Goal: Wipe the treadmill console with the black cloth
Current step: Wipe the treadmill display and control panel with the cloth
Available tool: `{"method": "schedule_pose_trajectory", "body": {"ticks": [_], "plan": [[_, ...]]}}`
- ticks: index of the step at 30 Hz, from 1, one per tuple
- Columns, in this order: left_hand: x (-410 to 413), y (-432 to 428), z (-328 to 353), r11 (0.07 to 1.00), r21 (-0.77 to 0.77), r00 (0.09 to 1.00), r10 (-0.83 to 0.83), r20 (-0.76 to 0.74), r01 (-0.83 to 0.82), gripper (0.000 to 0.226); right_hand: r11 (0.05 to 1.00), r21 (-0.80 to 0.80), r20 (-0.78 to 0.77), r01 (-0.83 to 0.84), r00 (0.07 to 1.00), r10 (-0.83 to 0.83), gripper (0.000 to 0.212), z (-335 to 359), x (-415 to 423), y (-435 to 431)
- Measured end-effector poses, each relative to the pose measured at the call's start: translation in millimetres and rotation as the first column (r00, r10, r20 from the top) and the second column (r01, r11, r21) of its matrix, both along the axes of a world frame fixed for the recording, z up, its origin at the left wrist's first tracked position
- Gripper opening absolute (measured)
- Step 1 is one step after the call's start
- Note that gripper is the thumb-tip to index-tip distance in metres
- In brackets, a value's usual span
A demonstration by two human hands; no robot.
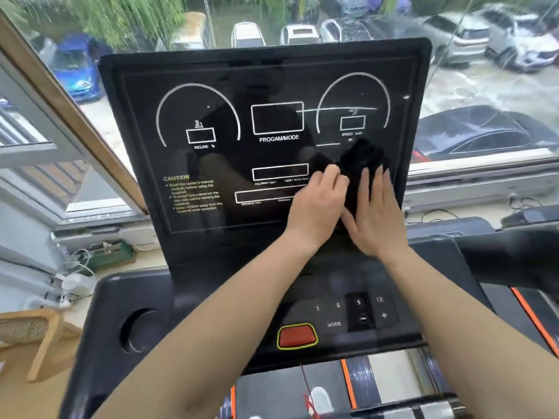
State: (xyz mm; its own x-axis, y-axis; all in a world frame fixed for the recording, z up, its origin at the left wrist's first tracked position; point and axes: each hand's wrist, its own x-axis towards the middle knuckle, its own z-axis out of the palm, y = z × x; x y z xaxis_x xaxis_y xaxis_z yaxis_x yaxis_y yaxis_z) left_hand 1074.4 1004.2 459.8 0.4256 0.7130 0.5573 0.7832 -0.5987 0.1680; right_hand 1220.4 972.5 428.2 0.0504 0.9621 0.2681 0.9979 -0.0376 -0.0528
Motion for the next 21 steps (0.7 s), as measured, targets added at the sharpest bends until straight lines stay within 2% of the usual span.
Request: {"method": "schedule_pose_trajectory", "body": {"ticks": [2, 5, 7, 9, 11, 13, 14, 16, 19, 20, 21], "plan": [[20.3, -10.2, -8.5, 0.996, -0.067, 0.997, -0.054, -0.046, 0.05, 0.019, 0.998, -0.019, -0.049, 0.055, 0.997, -0.056, 0.078, -5.0, 0.8, -12.1], [17.8, -26.3, -18.7, 0.978, -0.194, 0.996, -0.077, 0.038, 0.083, 0.012, 0.998, -0.03, -0.187, 0.062, 0.98, -0.067, 0.071, -13.8, -20.1, -30.6], [-6.0, -41.0, -19.4, 0.953, -0.301, 0.992, -0.011, 0.122, 0.048, 0.014, 0.997, 0.012, -0.349, 0.071, 0.935, -0.062, 0.068, -17.0, -37.9, -45.9], [-39.6, -55.3, -15.4, 0.912, -0.409, 0.968, 0.124, 0.22, -0.023, 0.016, 0.994, 0.097, -0.464, 0.042, 0.886, 0.008, 0.047, -16.4, -55.7, -60.2], [-75.5, -66.0, -6.8, 0.841, -0.541, 0.879, 0.268, 0.394, -0.014, 0.015, 0.992, 0.121, -0.624, 0.046, 0.78, 0.04, 0.025, -9.1, -76.8, -71.7], [-110.3, -70.5, 3.3, 0.773, -0.633, 0.731, 0.408, 0.547, 0.043, 0.016, 0.994, 0.085, -0.805, 0.067, 0.593, 0.029, 0.023, 5.3, -101.3, -76.7], [-126.3, -70.7, 9.8, 0.755, -0.655, 0.676, 0.46, 0.576, 0.043, 0.017, 0.995, 0.066, -0.867, 0.069, 0.497, 0.023, 0.025, 12.4, -113.1, -76.7], [-156.4, -66.9, 18.2, 0.726, -0.687, 0.62, 0.53, 0.578, 0.021, 0.023, 0.999, 0.024, -0.93, 0.042, 0.368, 0.007, 0.026, 25.3, -132.3, -71.0], [-198.7, -59.1, 25.9, 0.667, -0.742, 0.559, 0.591, 0.582, 0.067, 0.027, 0.983, -0.125, -0.95, -0.138, 0.301, -0.079, 0.013, 41.4, -149.1, -55.3], [-211.5, -59.5, 30.5, 0.651, -0.75, 0.532, 0.597, 0.601, 0.116, 0.03, 0.958, -0.168, -0.943, -0.232, 0.32, -0.088, 0.014, 45.4, -153.6, -51.6], [-223.3, -61.0, 36.5, 0.651, -0.741, 0.503, 0.59, 0.632, 0.167, 0.031, 0.931, -0.192, -0.926, -0.312, 0.371, -0.067, 0.023, 48.8, -158.4, -49.7]]}}
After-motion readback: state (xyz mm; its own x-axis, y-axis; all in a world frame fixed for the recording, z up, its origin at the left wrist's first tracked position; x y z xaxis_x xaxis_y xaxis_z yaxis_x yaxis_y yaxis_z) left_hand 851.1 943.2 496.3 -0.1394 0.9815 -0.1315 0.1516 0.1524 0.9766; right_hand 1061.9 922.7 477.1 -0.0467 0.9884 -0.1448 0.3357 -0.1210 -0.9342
